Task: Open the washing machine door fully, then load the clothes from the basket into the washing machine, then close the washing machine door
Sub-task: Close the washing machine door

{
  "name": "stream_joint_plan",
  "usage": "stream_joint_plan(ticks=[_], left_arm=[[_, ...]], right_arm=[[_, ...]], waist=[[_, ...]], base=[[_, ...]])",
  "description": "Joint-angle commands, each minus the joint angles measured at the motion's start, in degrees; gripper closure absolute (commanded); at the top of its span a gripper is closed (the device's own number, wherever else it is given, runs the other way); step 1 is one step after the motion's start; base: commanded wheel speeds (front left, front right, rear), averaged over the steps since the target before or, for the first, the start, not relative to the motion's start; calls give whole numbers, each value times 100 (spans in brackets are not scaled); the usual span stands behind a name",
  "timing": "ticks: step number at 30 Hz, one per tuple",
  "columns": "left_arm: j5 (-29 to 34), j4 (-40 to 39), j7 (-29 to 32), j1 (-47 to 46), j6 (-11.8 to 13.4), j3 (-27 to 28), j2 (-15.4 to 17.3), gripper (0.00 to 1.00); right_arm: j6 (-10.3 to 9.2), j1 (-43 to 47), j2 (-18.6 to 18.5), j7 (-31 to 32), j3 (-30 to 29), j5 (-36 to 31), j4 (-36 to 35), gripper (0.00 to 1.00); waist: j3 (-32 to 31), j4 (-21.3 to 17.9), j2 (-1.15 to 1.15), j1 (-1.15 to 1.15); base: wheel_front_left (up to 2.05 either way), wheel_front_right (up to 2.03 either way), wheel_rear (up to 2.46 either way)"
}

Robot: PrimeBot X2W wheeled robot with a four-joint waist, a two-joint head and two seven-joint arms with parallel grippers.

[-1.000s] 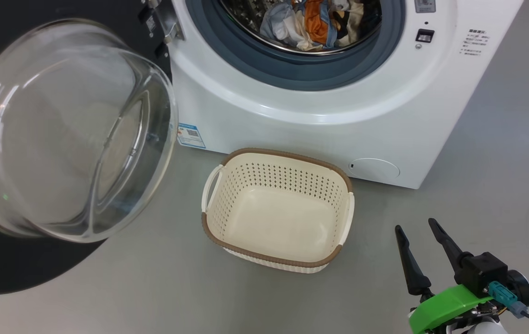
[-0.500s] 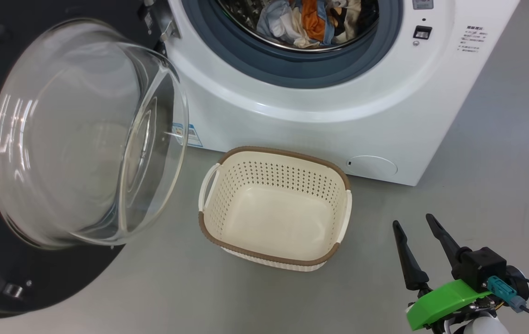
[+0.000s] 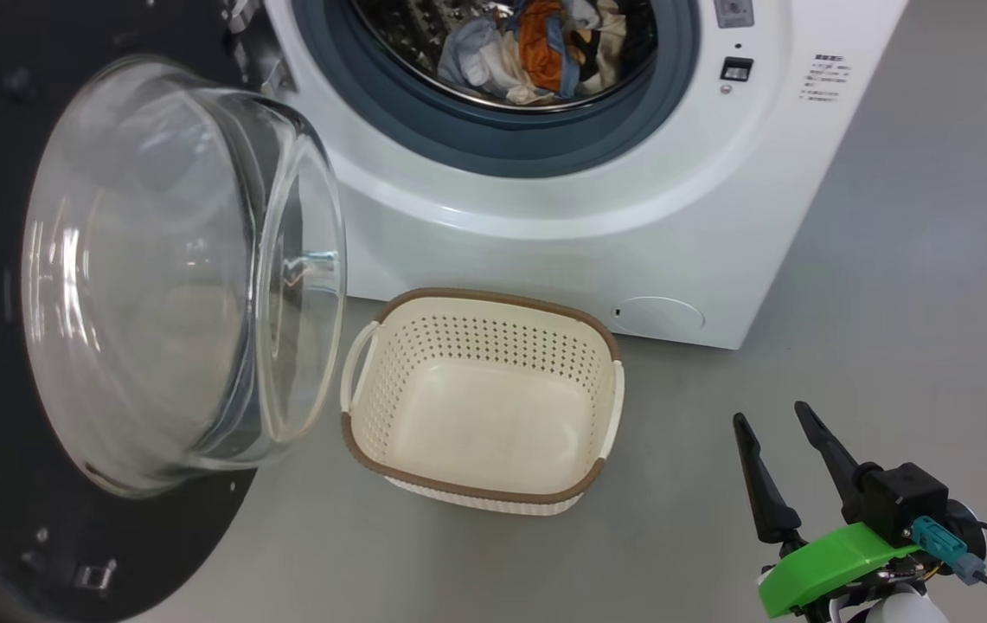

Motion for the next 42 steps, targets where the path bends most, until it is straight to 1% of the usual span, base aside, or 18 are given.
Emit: stream_joint_plan(ticks=[1, 11, 22, 27, 31, 42], left_arm=[[-77, -336, 159, 55, 46, 145, 210, 100], [-353, -1747, 603, 710, 433, 79, -99, 100], [-420, -2549, 685, 995, 570, -250, -632, 100], [-451, -2801, 685, 1089, 569, -356, -853, 100], [-464, -2873, 661, 1072, 514, -415, -980, 100], [-476, -2799, 416, 843, 155, -625, -1467, 100]], right_arm=[[13, -31, 10, -28, 172, 81, -115, 0], [13, 17, 10, -28, 149, 165, -136, 0], [13, -20, 10, -28, 166, 289, -166, 0], [13, -5, 10, -28, 112, 302, -197, 0], [13, -1, 10, -28, 98, 326, -207, 0], [13, 33, 10, -28, 23, 376, -286, 0]], waist=[[-11, -92, 0, 0], [-17, -379, 0, 0], [59, -723, 0, 0], [92, -928, 0, 0], [110, -1047, 0, 0], [143, -1561, 0, 0]], base=[[0, 0, 0], [0, 0, 0], [0, 0, 0], [0, 0, 0], [0, 0, 0], [0, 0, 0]])
